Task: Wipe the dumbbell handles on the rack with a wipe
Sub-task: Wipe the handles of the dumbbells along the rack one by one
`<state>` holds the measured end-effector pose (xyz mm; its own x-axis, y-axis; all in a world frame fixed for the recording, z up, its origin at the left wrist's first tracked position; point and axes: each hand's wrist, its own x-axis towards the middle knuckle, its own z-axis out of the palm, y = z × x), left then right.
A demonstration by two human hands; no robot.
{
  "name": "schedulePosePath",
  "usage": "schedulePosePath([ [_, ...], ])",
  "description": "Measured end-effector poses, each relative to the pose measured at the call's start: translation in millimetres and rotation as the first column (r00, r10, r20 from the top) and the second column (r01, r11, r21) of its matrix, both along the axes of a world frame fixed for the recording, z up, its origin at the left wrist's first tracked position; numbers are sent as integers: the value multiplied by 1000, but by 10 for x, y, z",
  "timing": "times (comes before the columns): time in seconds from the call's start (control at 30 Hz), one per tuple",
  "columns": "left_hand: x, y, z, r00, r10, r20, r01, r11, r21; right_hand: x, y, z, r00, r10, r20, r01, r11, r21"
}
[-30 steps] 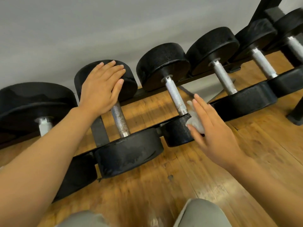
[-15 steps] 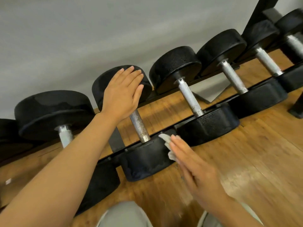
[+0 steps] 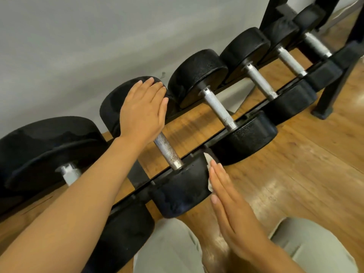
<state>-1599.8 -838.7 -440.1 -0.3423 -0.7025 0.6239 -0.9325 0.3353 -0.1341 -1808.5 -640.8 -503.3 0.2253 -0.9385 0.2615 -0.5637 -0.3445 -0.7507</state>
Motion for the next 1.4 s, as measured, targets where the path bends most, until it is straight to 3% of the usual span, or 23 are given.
schedulePosePath([
  [0.13, -2, -20, -21, 1000, -4, 7, 5, 1000, -28, 131, -178, 105, 995, -18, -99, 11, 998, -69],
  [0.27, 14, -28, -40, 1000, -20, -2, 20, 998, -59, 237, -356, 204, 961, 52, -272, -98, 983, -158],
  [0.5, 9, -39, -52, 999, -28, -18, 27, 996, -87, 15, 17, -41, 899, 138, -415, -258, 934, -247],
  [0.73, 17, -20, -28, 999, -34, -12, 33, 997, -64, 542, -218, 13, 652, 9, -758, -395, 858, -329],
  [0.93, 24, -8, -18, 999, -38, -38, 37, 999, -35, 56, 8, -50, 560, 139, -817, -538, 811, -231],
  [1.1, 36, -5, 6, 999, -33, -28, 33, 999, 8, 312, -165, 99, 574, 108, -811, -523, 811, -262],
  [1.27, 78, 27, 67, 998, -62, -7, 63, 993, 103, 587, -271, 84, 395, 53, -917, -617, 755, -222],
  [1.4, 136, 28, 119, 995, -103, -10, 104, 980, 167, 247, -206, 56, 400, 172, -900, -710, 680, -186],
])
